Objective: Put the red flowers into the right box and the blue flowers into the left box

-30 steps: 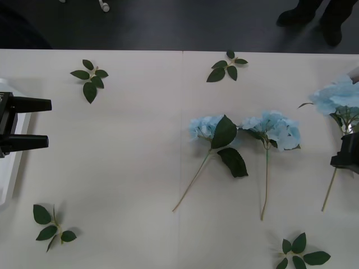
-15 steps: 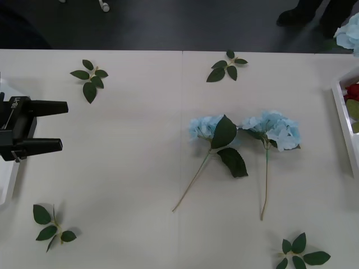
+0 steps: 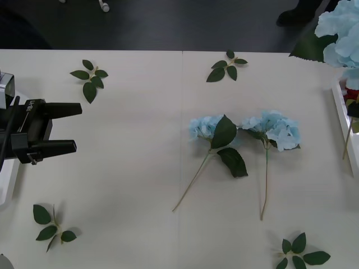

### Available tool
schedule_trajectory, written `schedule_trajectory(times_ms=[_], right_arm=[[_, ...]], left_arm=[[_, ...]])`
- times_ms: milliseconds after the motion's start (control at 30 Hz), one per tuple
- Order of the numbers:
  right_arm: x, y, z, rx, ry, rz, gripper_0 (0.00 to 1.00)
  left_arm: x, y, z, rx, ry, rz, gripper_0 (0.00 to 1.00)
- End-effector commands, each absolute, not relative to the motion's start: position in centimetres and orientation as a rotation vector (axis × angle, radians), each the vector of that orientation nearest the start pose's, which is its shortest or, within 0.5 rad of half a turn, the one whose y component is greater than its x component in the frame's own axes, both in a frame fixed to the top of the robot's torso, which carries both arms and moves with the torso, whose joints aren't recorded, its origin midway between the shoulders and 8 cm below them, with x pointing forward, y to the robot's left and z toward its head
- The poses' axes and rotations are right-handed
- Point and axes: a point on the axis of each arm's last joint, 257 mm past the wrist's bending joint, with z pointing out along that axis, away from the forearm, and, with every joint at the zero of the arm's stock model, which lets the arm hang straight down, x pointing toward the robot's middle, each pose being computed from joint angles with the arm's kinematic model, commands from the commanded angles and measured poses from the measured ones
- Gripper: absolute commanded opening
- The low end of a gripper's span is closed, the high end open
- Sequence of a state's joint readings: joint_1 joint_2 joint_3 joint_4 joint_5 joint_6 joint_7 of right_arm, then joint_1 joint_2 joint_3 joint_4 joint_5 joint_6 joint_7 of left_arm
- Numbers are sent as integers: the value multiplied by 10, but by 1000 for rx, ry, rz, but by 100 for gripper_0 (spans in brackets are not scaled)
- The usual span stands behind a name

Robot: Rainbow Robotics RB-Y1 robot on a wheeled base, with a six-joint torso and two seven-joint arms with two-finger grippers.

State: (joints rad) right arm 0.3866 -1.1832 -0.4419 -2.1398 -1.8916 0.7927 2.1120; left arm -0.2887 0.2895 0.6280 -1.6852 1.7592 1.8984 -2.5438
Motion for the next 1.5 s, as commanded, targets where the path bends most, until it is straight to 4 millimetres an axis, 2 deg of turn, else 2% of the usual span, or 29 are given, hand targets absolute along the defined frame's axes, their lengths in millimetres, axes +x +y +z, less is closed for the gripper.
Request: schedule_trajectory(times_ms=[33,167,267,333,533,867,1133,1267,1367,1500], right_arm=[[394,-260,-52,-748,1803,510,0],[402,-226,-32,-821,1670,540,0],[405,-187,-13,-868,1580,613,0],[408,-164,-9,-917,1540,636,0],[409,-101,-14,-1026,1481,724,0],[394,-7,-26,-1071,1377,868,0],[385,44,-42,-1095,1305,854,0],[382,69,-41,-1075,1280,894,0],[383,81,-36,-1048,1257,907,0],[384,88,-34,-1036,1246,910,0]], left_arm=[[358,173,-75,1142,1343,-1021,100],[359,169,-78,1138,1339,-1021,100],[361,167,-80,1142,1340,-1010,100],[361,166,-81,1149,1341,-1008,100],[363,163,-82,1156,1336,-1003,100],[368,156,-82,1157,1334,-997,100],[377,137,-84,1116,1316,-1012,100],[381,122,-88,1101,1309,-1018,100],[383,112,-89,1100,1303,-1023,100],[387,99,-93,1099,1306,-1026,100]])
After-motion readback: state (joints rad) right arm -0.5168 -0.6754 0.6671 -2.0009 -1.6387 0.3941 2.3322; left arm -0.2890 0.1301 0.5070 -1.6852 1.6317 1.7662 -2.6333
